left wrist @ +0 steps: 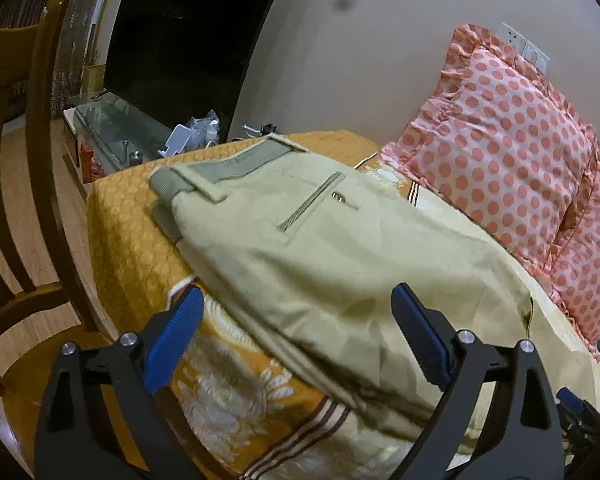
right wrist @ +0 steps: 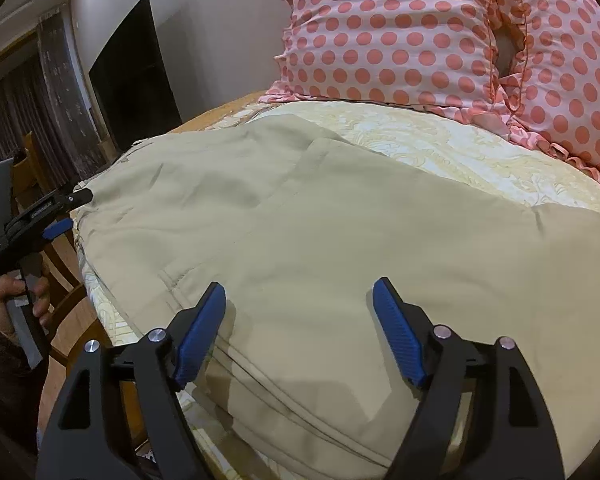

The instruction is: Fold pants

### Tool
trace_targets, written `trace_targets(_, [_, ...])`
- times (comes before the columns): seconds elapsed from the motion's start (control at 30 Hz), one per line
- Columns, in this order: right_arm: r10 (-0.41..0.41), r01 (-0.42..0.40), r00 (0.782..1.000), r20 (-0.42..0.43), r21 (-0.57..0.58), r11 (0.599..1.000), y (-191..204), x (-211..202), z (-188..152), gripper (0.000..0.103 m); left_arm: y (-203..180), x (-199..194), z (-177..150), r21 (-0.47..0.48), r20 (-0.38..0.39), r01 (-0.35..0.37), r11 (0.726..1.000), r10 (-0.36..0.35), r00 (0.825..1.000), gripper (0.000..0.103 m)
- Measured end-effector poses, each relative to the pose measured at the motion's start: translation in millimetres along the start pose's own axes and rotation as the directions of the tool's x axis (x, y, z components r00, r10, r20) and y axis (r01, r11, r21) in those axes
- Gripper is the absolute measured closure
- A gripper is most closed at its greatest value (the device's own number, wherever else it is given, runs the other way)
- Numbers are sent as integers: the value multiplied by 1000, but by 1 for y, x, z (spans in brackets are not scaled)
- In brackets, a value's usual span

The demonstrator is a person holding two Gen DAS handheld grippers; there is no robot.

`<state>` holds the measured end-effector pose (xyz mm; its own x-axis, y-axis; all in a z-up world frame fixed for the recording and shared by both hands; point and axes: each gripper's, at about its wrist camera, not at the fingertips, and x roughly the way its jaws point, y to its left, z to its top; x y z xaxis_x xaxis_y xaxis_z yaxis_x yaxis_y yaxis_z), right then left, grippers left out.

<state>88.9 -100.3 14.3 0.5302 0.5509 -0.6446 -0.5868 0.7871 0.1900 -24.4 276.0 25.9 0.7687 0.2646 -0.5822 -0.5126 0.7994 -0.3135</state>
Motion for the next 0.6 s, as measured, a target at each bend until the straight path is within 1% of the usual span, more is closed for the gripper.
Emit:
trace_targets(0.07, [4, -4, 1000, 1, 2, 1000, 0, 0, 0, 23, -3, 9, 5, 35, -28, -10, 999, 11, 1000, 8])
trace_targets(0.1, [6, -6, 1000, 2, 2, 1000, 0, 0, 0, 23, -4, 10, 5, 34, -35, -12, 999, 13, 999, 8])
trace_targets(0.17, [7, -7, 1000, 4, 1, 1000, 0, -1, -1, 22, -2, 7, 4, 0, -34, 31, 1000, -31, 999, 8])
trace_targets(0.23, [10, -10, 1000, 6, 3, 1000, 0, -2, -2, 22, 2, 3, 2, -48, -31, 100, 994, -102, 994, 9])
trace_targets(0.27, [12, -12, 1000, 7, 4, 1000, 0, -2, -2, 22, 5, 2, 1, -92, -34, 176, 980, -180, 983, 9])
trace_targets(0.33, [14, -14, 1000, 8, 6, 1000, 0, -2, -2, 21, 11, 2, 0, -174, -36, 269, 947, -279, 960, 11])
trace_targets(0.37, [16, -16, 1000, 9, 7, 1000, 0, -2, -2, 21, 14, 3, 1, -194, -29, 278, 941, -288, 957, 12])
trace_targets(0.4, [16, -16, 1000, 9, 8, 1000, 0, -2, -2, 21, 19, 4, 3, -227, -21, 290, 930, -302, 953, 15])
trace_targets(0.47, [21, -21, 1000, 12, 10, 1000, 0, -2, -2, 21, 33, 9, 9, -309, -6, 297, 903, -315, 949, 16])
trace_targets(0.6, [32, -32, 999, 24, 18, 999, -1, -4, -4, 20, 50, 18, 25, -419, -9, 242, 875, -271, 963, 19])
